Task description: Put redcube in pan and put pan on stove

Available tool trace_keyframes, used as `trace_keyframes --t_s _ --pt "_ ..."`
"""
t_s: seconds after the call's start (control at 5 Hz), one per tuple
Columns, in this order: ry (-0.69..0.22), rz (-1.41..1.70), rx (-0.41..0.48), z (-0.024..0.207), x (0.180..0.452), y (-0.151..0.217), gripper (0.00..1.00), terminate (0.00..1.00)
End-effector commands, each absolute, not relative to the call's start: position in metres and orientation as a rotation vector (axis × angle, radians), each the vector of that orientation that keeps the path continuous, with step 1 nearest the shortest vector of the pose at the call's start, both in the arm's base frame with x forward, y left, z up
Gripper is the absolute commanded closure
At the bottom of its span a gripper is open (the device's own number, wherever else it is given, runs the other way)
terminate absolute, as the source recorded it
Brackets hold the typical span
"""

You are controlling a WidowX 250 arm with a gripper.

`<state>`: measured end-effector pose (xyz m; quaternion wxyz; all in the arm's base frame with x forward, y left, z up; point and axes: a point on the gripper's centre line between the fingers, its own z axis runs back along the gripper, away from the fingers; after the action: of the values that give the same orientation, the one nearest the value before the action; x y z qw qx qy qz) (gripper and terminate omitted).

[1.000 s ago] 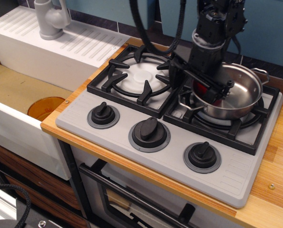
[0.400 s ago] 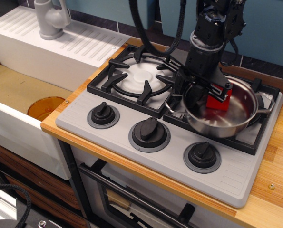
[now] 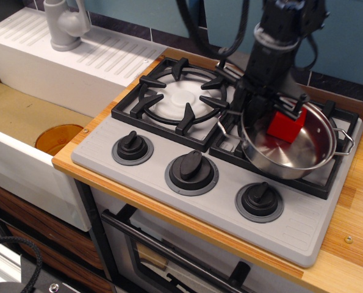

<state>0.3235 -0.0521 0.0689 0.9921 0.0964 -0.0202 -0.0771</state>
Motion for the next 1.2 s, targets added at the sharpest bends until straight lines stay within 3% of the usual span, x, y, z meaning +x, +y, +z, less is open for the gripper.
trace_keyframes --t_s 0.0,0.4,1.0 --pt "-0.065 -0.179 0.214 0.151 0.343 -0.049 1.00 0.00" --pt "-0.049 -0.238 0.222 0.165 0.363 -0.018 1.00 0.00" --pt "-0.081 -0.314 0.209 0.145 0.390 0.040 1.00 0.00"
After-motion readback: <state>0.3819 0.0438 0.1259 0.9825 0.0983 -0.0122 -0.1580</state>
